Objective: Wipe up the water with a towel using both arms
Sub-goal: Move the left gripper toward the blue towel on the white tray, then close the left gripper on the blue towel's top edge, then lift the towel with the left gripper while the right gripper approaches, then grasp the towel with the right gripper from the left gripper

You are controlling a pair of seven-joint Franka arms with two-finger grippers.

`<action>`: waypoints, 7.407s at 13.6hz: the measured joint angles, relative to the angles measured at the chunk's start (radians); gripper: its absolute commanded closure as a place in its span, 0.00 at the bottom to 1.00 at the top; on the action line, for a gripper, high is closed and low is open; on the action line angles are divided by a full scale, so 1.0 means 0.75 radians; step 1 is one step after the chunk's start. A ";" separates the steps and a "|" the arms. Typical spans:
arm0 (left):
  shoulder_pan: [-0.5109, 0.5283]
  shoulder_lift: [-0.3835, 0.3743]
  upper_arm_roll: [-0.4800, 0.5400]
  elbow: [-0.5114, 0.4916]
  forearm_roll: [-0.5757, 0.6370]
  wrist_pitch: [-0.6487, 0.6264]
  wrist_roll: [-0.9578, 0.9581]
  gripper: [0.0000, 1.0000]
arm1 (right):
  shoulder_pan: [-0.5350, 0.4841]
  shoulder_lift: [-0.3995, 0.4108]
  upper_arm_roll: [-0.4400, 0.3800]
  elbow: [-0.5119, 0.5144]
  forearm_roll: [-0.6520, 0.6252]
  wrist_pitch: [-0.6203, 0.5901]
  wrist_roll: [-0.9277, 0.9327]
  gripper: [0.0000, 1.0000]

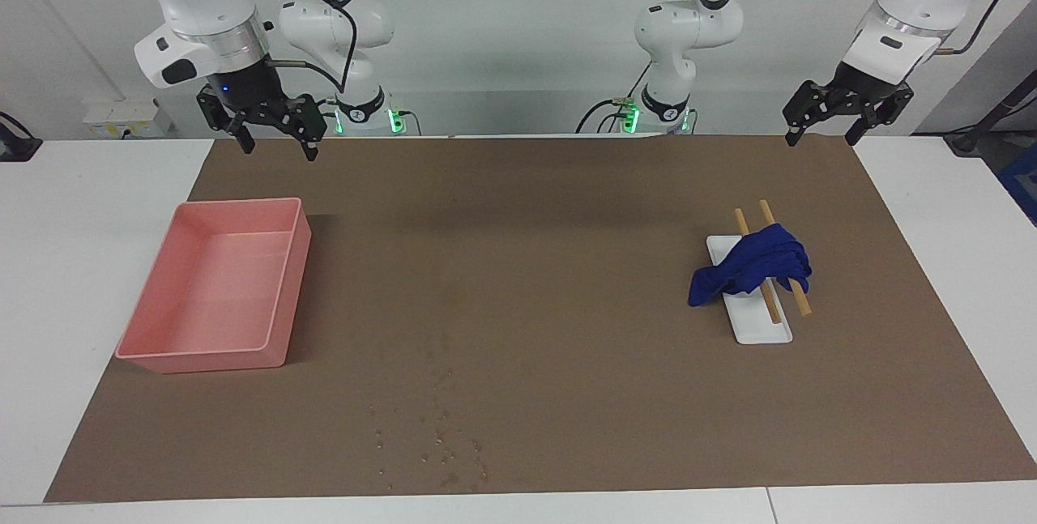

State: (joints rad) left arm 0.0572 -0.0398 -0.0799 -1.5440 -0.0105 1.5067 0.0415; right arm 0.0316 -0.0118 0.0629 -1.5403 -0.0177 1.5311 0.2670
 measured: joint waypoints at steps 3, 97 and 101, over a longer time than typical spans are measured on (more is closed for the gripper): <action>0.000 0.000 -0.003 0.000 -0.002 0.002 0.000 0.00 | 0.000 0.000 0.001 0.000 0.000 0.000 0.000 0.00; -0.258 0.057 -0.309 -0.194 -0.866 0.884 -2.514 1.00 | 0.491 0.153 0.050 -0.012 0.524 0.627 1.757 0.00; -0.291 0.032 -0.311 -0.219 -0.866 0.835 -2.518 1.00 | 0.503 0.180 0.049 -0.017 0.524 0.771 1.855 0.00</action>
State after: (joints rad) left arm -0.1614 -0.0160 -0.3131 -1.7084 -0.6600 2.1332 -1.8468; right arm 0.4087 0.1230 0.0999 -1.5529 0.3754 2.1091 1.6582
